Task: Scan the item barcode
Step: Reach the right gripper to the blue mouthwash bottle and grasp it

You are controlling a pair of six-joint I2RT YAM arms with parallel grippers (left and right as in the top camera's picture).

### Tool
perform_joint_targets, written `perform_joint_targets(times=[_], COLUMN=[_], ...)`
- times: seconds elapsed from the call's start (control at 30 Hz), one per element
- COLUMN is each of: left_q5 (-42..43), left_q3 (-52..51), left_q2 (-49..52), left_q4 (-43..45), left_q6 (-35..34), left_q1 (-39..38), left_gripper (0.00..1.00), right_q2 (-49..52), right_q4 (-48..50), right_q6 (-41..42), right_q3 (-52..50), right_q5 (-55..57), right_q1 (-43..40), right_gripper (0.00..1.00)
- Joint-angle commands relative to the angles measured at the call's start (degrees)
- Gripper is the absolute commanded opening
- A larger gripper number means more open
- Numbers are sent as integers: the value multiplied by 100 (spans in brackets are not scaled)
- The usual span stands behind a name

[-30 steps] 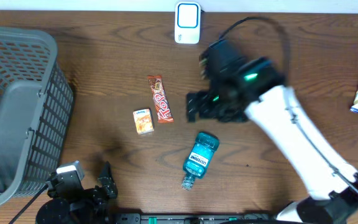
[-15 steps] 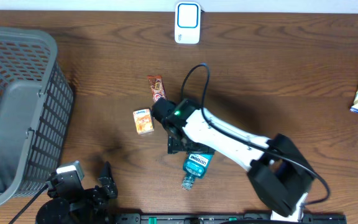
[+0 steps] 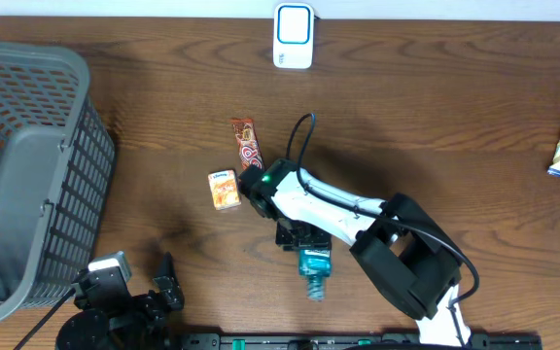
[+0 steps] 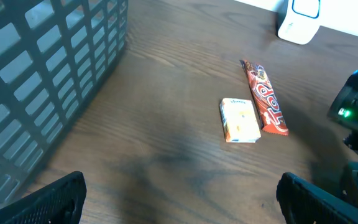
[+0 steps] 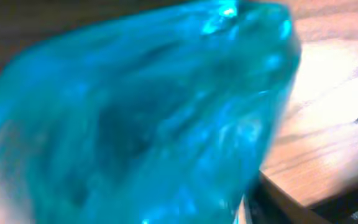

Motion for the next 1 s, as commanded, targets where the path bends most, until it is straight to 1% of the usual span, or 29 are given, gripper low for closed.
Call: perform_joint_targets(times=[0.0,0.07,0.13,0.17,0.2,0.3,0.37,0.43,0.5,0.57,0.67,0.7,0.73,0.83,0.93,0.97], left_q5=[52,52,52,52,52,52,50,52,52,52,52,52,52,52,52,52], left_q3=[-11,-11,-11,-11,-11,-11,-11,-11,-11,-11,-11,-11,-11,-11,-11,-11], left_q2=[-4,-4,-4,-4,-4,-4,-4,-4,-4,-4,-4,-4,-4,-4,-4,-4], left_q4=[4,4,4,4,4,4,4,4,4,4,4,4,4,4,4,4], left_q6=[-35,-35,-33,-35,-35,-33,-35,-35,-35,-35,-35,-35,-35,-35,-35,-33], left_q1=[28,28,28,28,28,28,28,28,28,28,28,28,28,28,28,28], left_gripper=[98,98,98,98,98,98,98,98,98,98,98,98,98,98,98,98], right_q2=[361,361,361,361,361,361,361,361,361,361,361,361,361,361,361,361], right_q4=[291,455,695,820,979,1213,1416,1567,1600,1596,1596,1596,1598,1596,1561,1550], right_q6=[33,-72,-372,-540,-772,-1390,-2129,-3248,-4151,-4778,-5720,-5901,-6004,-6013,-6015,-6015], right_q3=[-133,-133,-133,-133,-129,-50,37,160,271,363,398,398,398,424,525,575], right_q5=[24,20,20,20,17,-20,-138,-391,-647,-911,-1425,-1510,-1526,-1460,-1460,-1460], right_q1=[-24,-59,-116,-151,-219,-461,-682,-927,-1141,-1331,-1563,-1626,-1694,-1836,-1956,-1978], right_gripper=[39,38,37,36,32,27,25,20,17,16,18,20,23,28,43,46])
